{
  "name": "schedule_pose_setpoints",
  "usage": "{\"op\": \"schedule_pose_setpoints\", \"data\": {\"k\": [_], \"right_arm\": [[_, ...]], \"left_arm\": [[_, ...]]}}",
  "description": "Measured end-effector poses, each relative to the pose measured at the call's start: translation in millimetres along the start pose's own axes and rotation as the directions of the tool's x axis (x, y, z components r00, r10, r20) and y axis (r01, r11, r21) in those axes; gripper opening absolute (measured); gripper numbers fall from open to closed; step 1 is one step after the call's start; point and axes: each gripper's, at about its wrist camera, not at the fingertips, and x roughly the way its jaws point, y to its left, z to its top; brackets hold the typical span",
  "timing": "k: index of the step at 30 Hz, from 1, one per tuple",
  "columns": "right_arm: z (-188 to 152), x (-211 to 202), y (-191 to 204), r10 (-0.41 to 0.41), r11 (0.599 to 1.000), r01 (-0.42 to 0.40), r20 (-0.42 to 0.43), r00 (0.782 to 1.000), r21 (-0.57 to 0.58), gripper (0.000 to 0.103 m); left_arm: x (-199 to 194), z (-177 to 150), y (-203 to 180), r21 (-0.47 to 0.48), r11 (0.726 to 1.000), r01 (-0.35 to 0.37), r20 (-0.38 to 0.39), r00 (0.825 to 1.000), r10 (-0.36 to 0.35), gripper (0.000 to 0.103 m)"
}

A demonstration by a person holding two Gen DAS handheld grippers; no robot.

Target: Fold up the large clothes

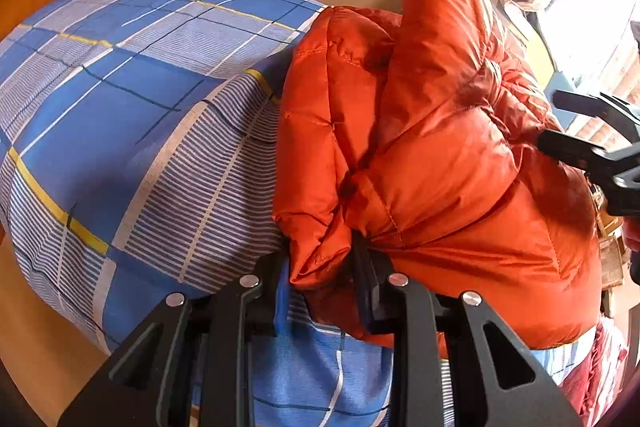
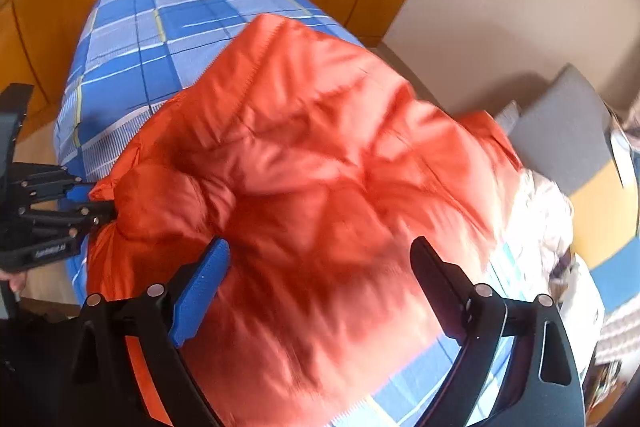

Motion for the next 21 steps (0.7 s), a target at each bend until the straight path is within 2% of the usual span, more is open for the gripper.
{"op": "schedule_pose_setpoints", "data": {"k": [3, 9, 13, 15, 17, 20, 21], "right_arm": [[-18.9, -12.0, -15.7, 0.006, 0.998, -0.005, -0.002, 1.0, 0.059, 0.099], [-61.2, -26.6, -44.0, 0.024, 0.979, -0.026, 0.01, 1.0, 0.204, 0.1], [-81.0, -20.9, -53.3, 0.105, 0.936, -0.115, 0.049, 0.993, 0.331, 0.1], [-94.0, -12.6, -59.5, 0.175, 0.885, -0.195, 0.085, 0.981, 0.423, 0.1], [-113.9, 3.9, -69.7, 0.275, 0.775, -0.309, 0.146, 0.95, 0.551, 0.1], [-139.8, 21.2, -77.2, 0.365, 0.621, -0.436, 0.252, 0.896, 0.651, 0.1], [-143.3, 24.6, -76.8, 0.378, 0.591, -0.459, 0.275, 0.884, 0.663, 0.1]], "left_arm": [[0.8, 0.0, 0.8, 0.011, 1.0, 0.008, 0.004, 1.0, -0.008, 0.026], [2.2, -0.1, 4.1, 0.019, 0.999, 0.035, 0.009, 0.999, -0.035, 0.026], [1.8, -1.3, 5.8, 0.03, 0.997, 0.069, 0.009, 0.998, -0.069, 0.026], [3.6, 0.1, 11.3, 0.02, 0.994, 0.105, 0.005, 0.994, -0.105, 0.026], [4.9, 1.5, 16.4, 0.004, 0.99, 0.138, 0.0, 0.99, -0.138, 0.026], [6.5, 2.9, 17.7, 0.011, 0.986, 0.169, -0.011, 0.986, -0.169, 0.025], [7.5, 3.8, 19.1, 0.013, 0.983, 0.183, -0.015, 0.983, -0.183, 0.025]]}}
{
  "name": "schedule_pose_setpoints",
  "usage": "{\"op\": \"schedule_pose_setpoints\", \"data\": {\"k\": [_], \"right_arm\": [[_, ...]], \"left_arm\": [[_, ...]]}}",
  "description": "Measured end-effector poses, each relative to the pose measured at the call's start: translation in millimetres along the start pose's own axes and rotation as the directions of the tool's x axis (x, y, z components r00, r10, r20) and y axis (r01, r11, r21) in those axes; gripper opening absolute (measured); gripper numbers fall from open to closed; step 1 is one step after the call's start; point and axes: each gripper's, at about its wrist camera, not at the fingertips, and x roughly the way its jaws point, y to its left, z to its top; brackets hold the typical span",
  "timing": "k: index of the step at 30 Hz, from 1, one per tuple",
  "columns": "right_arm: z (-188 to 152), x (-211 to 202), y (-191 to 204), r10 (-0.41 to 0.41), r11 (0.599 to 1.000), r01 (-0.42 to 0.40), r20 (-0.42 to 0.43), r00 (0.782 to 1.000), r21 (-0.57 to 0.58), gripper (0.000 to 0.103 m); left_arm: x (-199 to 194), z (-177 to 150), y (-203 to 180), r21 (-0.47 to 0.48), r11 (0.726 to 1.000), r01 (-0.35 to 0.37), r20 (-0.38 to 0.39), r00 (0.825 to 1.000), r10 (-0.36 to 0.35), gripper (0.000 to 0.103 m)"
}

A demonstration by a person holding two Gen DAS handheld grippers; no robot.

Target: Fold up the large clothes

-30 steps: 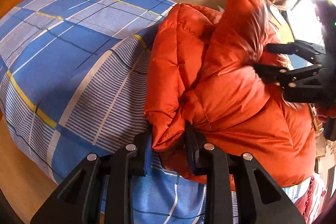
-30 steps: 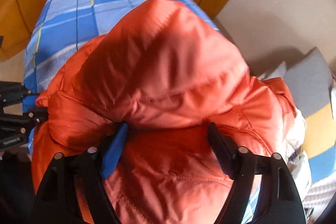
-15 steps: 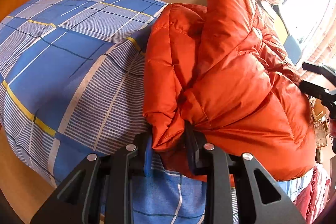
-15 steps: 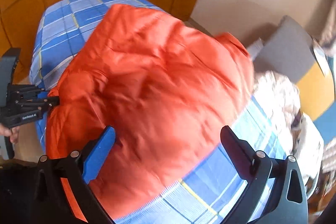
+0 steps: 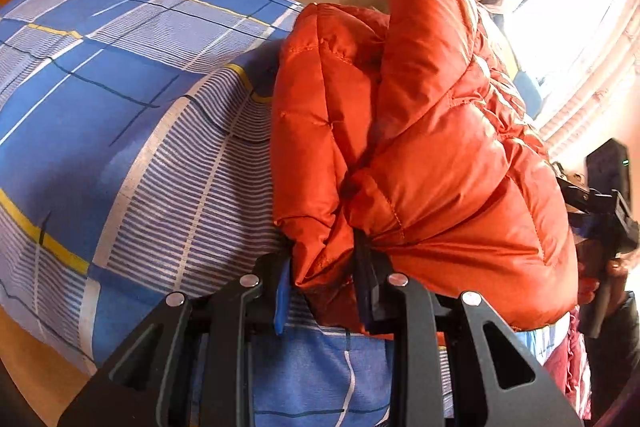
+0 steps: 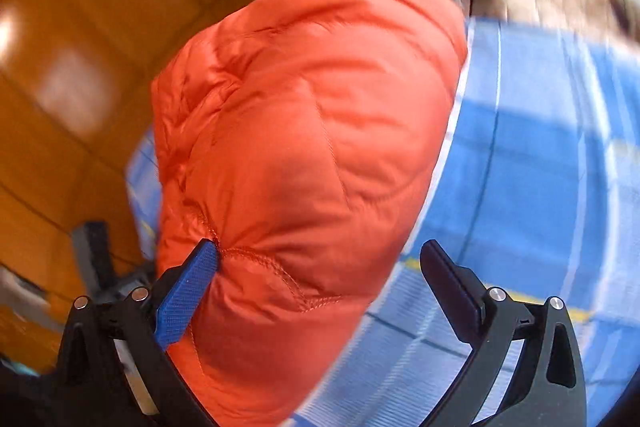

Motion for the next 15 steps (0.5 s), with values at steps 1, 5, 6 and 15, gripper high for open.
{"op": "schedule_pose_setpoints", "data": {"k": [1, 5, 6, 15], "right_arm": [[-2.9, 4.2, -4.1, 0.042, 0.999, -0.042, 0.003, 0.999, 0.034, 0.1], [-6.8, 24.5, -10.3, 0.166, 0.977, -0.166, 0.015, 0.986, 0.13, 0.1], [-6.9, 27.4, -12.1, 0.18, 0.972, -0.181, 0.021, 0.983, 0.148, 0.099], [-3.3, -9.7, 29.5, 0.121, 0.993, -0.121, 0.114, 0.986, -0.008, 0.034]], "left_arm": [[0.7, 1.1, 4.3, -0.007, 0.999, 0.032, -0.006, 0.999, -0.032, 0.025], [3.4, 3.6, 13.5, -0.017, 0.993, 0.117, -0.014, 0.993, -0.118, 0.022], [4.1, 4.6, 15.6, -0.022, 0.99, 0.14, -0.015, 0.99, -0.141, 0.022], [-6.4, 11.5, 4.9, -0.01, 0.965, 0.262, 0.022, 0.965, -0.262, 0.013]]}}
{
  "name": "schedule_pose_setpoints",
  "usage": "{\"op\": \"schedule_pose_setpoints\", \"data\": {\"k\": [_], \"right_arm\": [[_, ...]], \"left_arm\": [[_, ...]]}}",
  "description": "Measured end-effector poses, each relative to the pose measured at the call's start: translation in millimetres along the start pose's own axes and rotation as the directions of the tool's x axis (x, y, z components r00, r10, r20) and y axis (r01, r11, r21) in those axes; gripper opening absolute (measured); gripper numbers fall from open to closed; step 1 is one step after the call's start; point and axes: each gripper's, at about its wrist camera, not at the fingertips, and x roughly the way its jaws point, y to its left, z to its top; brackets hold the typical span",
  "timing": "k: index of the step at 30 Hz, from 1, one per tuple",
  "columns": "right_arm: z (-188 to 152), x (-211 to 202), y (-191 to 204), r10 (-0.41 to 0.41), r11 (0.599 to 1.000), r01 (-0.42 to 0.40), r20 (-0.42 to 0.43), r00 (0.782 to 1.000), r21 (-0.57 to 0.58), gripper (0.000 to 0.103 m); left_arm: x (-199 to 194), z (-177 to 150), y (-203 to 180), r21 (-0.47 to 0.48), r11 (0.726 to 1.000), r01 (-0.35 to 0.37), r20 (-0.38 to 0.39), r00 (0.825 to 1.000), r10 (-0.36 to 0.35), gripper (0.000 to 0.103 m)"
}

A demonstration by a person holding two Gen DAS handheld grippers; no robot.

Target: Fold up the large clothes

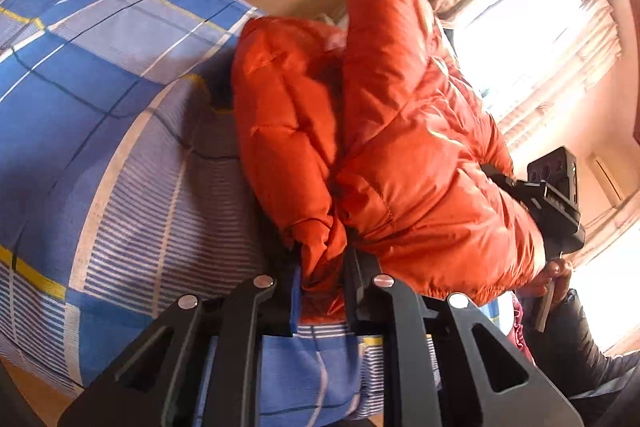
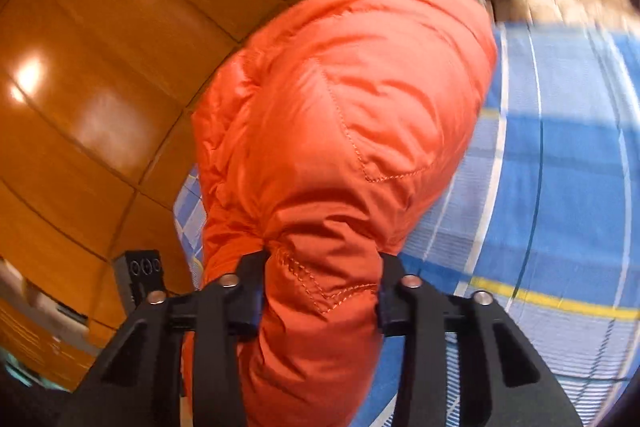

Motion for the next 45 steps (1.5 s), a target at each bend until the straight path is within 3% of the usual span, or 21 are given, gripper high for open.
{"op": "schedule_pose_setpoints", "data": {"k": [8, 13, 17, 21, 25, 27, 29, 31, 33, 35, 36, 39, 41, 45], "right_arm": [[19.0, -93.4, 21.6, -0.089, 0.986, 0.11, 0.162, 0.983, -0.124, 0.025], [16.3, -169.1, -17.1, -0.18, 0.976, 0.203, 0.233, 0.956, -0.079, 0.024], [-5.3, -207.6, -63.6, -0.276, 0.959, 0.282, 0.233, 0.933, 0.008, 0.024], [-39.8, -220.4, -115.7, -0.388, 0.921, 0.376, 0.161, 0.908, 0.099, 0.024], [-62.9, -217.5, -144.4, -0.41, 0.908, 0.391, 0.128, 0.903, 0.148, 0.03], [-67.9, -218.2, -155.0, -0.407, 0.908, 0.388, 0.117, 0.906, 0.156, 0.04], [-68.7, -219.3, -155.2, -0.436, 0.893, 0.415, 0.106, 0.894, 0.175, 0.066], [-72.4, -225.7, -146.2, -0.469, 0.876, 0.446, 0.104, 0.877, 0.185, 0.077], [-71.4, -233.0, -137.4, -0.518, 0.851, 0.495, 0.124, 0.846, 0.178, 0.077], [-65.4, -241.5, -117.4, -0.597, 0.801, 0.576, 0.159, 0.786, 0.162, 0.077], [-62.4, -242.8, -105.2, -0.606, 0.796, 0.589, 0.176, 0.776, 0.142, 0.077], [-48.8, -238.9, -82.0, -0.605, 0.793, 0.607, 0.178, 0.776, 0.053, 0.077], [-35.2, -219.0, -67.1, -0.599, 0.793, 0.608, 0.133, 0.79, -0.041, 0.077], [-17.3, -182.2, -67.4, -0.619, 0.766, 0.612, 0.03, 0.785, -0.199, 0.071]], "left_arm": [[14.9, 19.4, -71.4, 0.096, 0.982, 0.164, 0.018, 0.986, -0.166, 0.012], [58.1, 28.6, -136.1, 0.209, 0.948, 0.241, -0.062, 0.971, -0.233, 0.012], [104.5, 18.8, -179.3, 0.279, 0.923, 0.265, -0.162, 0.96, -0.227, 0.012], [151.1, -0.3, -199.5, 0.302, 0.918, 0.256, -0.257, 0.949, -0.181, 0.012], [170.9, -17.4, -196.7, 0.287, 0.928, 0.238, -0.29, 0.945, -0.153, 0.012], [176.8, -24.7, -192.5, 0.282, 0.936, 0.211, -0.294, 0.947, -0.125, 0.012], [176.7, -31.4, -190.8, 0.282, 0.941, 0.186, -0.287, 0.952, -0.103, 0.012], [179.4, -32.5, -193.1, 0.278, 0.945, 0.173, -0.279, 0.956, -0.092, 0.012], [177.9, -33.4, -196.8, 0.295, 0.945, 0.141, -0.256, 0.965, -0.064, 0.012], [167.5, -41.4, -201.9, 0.31, 0.944, 0.112, -0.234, 0.972, -0.038, 0.013], [167.0, -43.4, -202.5, 0.312, 0.944, 0.103, -0.227, 0.973, -0.031, 0.013], [163.0, -47.2, -207.6, 0.332, 0.942, 0.054, -0.19, 0.982, 0.01, 0.014], [162.9, -50.3, -207.9, 0.33, 0.943, 0.035, -0.177, 0.984, 0.026, 0.014], [161.3, -54.1, -207.0, 0.299, 0.954, -0.012, -0.151, 0.987, 0.06, 0.014]]}}
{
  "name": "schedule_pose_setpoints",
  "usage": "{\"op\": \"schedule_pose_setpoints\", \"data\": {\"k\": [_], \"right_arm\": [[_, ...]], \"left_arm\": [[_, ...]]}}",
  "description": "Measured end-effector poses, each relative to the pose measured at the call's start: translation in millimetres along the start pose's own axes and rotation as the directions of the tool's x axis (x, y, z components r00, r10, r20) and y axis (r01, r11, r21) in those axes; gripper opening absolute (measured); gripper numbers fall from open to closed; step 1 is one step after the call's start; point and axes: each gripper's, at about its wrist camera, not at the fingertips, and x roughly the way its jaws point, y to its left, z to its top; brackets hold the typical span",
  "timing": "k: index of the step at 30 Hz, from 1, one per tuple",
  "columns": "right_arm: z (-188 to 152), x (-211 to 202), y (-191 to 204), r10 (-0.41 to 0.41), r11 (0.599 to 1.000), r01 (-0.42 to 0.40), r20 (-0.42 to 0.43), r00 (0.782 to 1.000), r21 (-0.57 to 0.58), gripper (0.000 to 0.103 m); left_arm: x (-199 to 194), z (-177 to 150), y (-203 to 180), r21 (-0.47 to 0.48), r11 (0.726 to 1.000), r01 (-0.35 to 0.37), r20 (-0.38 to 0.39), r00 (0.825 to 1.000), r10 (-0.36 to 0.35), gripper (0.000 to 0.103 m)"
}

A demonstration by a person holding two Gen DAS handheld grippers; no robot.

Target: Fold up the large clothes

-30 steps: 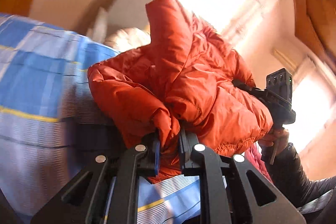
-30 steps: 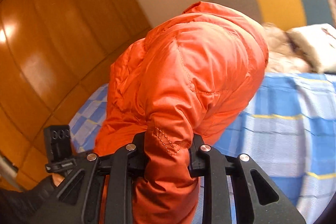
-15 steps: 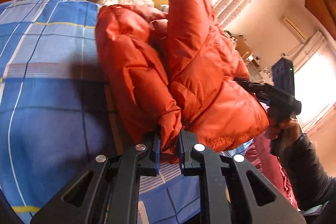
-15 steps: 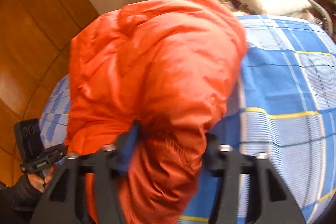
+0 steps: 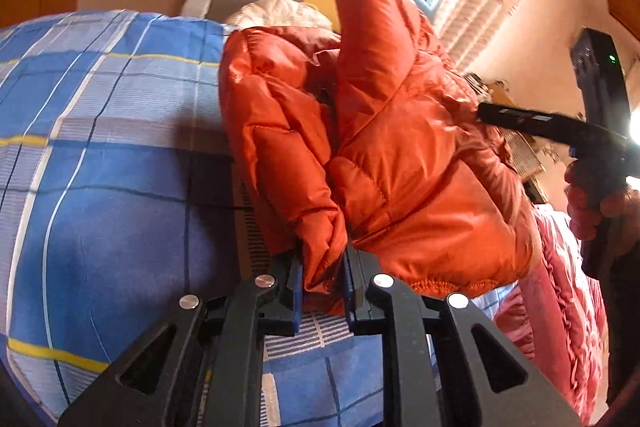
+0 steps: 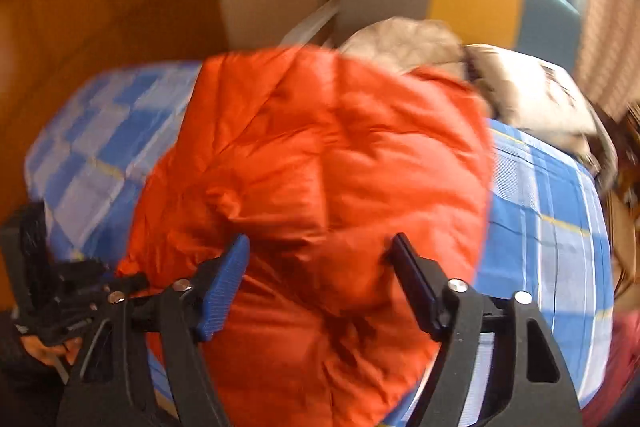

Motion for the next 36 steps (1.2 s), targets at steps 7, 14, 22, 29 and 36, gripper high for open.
{"op": "schedule_pose_setpoints", "data": {"k": [7, 14, 22, 29, 36], "right_arm": [[19.7, 38.9, 27.5, -0.022, 0.964, -0.029, -0.188, 0.982, -0.265, 0.071], [24.1, 76.7, 47.2, -0.052, 0.913, -0.083, -0.316, 0.947, -0.399, 0.072], [14.3, 86.8, 45.5, -0.082, 0.92, -0.051, -0.319, 0.944, -0.389, 0.072], [-0.2, 58.6, 49.3, -0.135, 0.939, 0.053, -0.22, 0.966, -0.34, 0.072], [-23.0, 12.7, 51.4, -0.143, 0.958, 0.109, -0.114, 0.983, -0.267, 0.077]], "left_arm": [[1.4, -18.5, -1.0, -0.099, 0.99, -0.1, 0.01, 0.995, 0.101, 0.014], [8.3, -30.9, 0.5, -0.159, 0.974, -0.159, -0.005, 0.987, 0.16, 0.015], [6.9, -30.5, 0.6, -0.155, 0.972, -0.177, -0.014, 0.984, 0.177, 0.017], [-3.9, -28.1, 0.0, -0.147, 0.97, -0.191, 0.01, 0.981, 0.195, 0.029], [-19.6, -28.0, -2.4, -0.143, 0.968, -0.208, 0.053, 0.975, 0.217, 0.037]]}}
